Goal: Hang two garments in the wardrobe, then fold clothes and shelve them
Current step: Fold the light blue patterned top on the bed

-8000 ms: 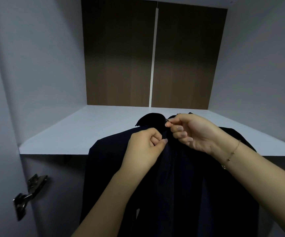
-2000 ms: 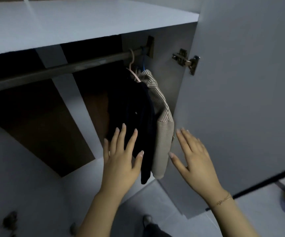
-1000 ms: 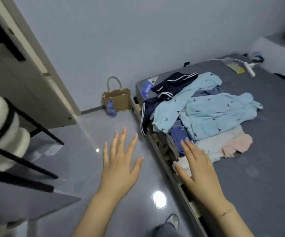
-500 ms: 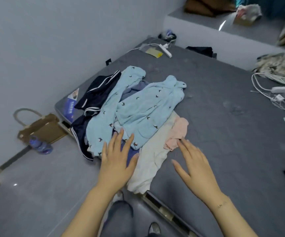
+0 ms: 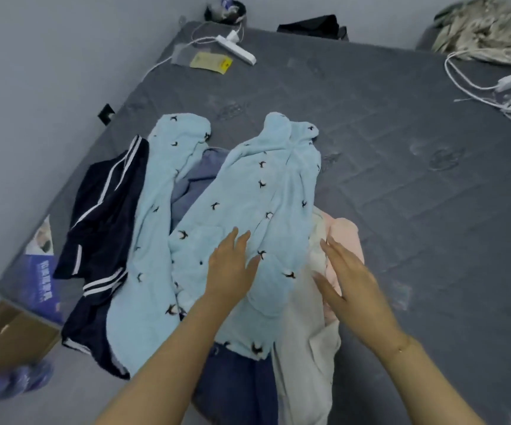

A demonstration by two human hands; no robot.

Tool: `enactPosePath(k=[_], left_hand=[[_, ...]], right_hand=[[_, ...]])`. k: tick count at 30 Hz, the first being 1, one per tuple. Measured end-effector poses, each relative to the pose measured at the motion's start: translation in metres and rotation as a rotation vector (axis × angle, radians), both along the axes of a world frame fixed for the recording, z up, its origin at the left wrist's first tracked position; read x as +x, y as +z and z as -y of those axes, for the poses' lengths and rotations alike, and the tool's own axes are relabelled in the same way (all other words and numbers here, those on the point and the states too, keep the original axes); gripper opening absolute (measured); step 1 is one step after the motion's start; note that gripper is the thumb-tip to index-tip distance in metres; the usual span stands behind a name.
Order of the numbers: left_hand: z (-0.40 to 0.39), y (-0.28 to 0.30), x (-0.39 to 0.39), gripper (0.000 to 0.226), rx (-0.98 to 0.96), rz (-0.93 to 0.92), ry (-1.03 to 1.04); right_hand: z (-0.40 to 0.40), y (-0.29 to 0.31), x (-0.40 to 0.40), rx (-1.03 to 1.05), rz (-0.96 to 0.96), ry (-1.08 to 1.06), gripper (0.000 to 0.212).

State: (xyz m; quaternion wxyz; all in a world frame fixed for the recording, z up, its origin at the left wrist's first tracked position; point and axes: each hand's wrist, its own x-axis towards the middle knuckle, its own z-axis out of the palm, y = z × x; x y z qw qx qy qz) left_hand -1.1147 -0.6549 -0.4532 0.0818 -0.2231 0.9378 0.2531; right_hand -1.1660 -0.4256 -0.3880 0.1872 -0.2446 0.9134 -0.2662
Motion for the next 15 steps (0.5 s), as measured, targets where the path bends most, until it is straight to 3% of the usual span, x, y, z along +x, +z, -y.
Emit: enactPosePath(k=[8,10,15], left_hand=[[0.041,-0.142,-0.112,0.063,-0.114,0.15,-0.066],[0.043,-0.163,-0.112,0.05,-0.086,0.048,-0.063],[0.045,-0.16,-0.099,0.03,0.244,-0.237,0.055]], right_hand=[[0.038,-0.11,-0.027,-0.055,0.156,-0.185,0.059],[0.033,-0.129,-0.021,-0.058,0.202,-0.225,0.057],[0.026,-0.148,0.002,-0.137,0.331,-0.339,0.047]])
